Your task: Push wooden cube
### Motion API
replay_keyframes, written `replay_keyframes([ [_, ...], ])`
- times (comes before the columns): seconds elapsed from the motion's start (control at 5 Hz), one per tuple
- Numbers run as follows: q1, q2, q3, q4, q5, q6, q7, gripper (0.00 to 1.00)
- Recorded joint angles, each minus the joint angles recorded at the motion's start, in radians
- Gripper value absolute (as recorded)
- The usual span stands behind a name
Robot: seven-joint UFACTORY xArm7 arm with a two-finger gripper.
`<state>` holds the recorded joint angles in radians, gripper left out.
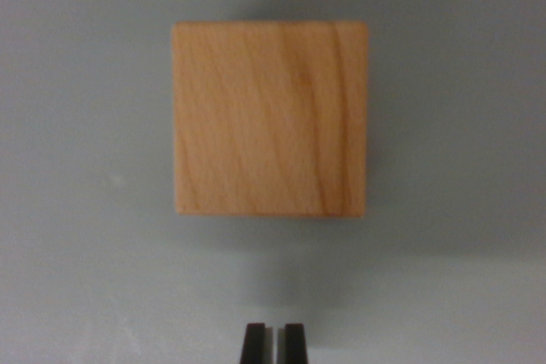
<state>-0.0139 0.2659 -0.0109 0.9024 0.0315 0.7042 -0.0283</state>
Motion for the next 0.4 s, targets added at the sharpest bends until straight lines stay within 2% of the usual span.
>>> replay_keyframes([
  [0.4,-0.0003,0.002,0.0,-0.006,0.0006,-0.008,-0.001,0.0],
])
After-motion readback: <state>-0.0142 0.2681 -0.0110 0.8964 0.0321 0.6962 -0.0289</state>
